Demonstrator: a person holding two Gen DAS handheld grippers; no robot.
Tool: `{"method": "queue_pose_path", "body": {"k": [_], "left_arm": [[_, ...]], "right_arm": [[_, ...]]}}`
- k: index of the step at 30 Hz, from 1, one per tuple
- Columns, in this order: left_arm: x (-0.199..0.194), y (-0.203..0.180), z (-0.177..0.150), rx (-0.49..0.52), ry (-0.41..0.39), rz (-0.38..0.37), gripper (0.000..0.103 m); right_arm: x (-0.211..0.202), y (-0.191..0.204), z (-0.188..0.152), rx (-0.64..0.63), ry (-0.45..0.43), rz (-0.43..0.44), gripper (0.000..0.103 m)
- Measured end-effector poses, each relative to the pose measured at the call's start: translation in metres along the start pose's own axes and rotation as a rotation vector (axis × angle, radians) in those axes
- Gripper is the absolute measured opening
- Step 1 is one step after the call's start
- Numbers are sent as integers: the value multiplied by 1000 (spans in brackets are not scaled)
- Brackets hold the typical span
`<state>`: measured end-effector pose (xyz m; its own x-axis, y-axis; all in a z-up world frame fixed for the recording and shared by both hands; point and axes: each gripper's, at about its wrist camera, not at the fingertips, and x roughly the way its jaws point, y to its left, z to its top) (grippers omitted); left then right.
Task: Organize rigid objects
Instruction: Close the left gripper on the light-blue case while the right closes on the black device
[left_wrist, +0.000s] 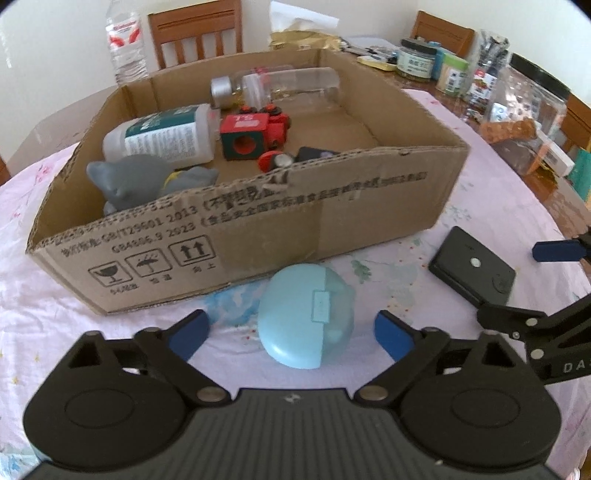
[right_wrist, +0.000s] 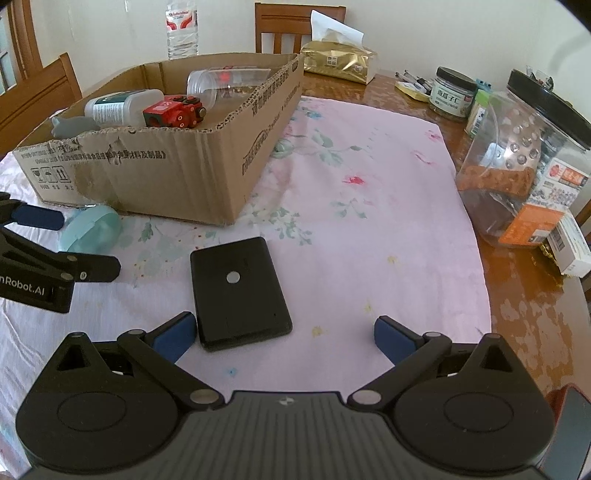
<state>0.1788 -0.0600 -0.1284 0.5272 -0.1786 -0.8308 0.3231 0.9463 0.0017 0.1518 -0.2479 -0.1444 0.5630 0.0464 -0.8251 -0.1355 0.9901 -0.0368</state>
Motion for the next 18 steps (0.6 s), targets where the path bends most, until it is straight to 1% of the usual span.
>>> {"method": "queue_pose_path", "body": {"k": [1,2,3,7,9,10,12,14,18], "left_arm": [[-2,-2,1,7,-1,-5,85],[-3,-3,1,15,-2,-11,78],[-4,-4,2,23,-2,-16,74],[-5,-7,3,27,-4,-19,69],[-6,-7,4,26,-10,-19,55],[-7,-7,4,26,-10,-17,53],[-7,-7,4,24,-6,-19,52],[-9,-5,2,17,-3,-12,52],[-15,4,-6,-6,8,3,52]], "right_arm": [[-1,-1,0,5,3,-3,103],[-1,-3,-1,12,7,-9,103],[-2,-6,-1,20,10,-15,103],[-3,-19,-4,56,8,-42,103],[-3,-26,-4,89,8,-66,103],[-3,-29,-3,109,10,-82,103],[-3,-29,-2,123,16,-107,103],[-4,-26,-1,121,24,-108,103],[-6,-9,1,90,5,-26,103]]}}
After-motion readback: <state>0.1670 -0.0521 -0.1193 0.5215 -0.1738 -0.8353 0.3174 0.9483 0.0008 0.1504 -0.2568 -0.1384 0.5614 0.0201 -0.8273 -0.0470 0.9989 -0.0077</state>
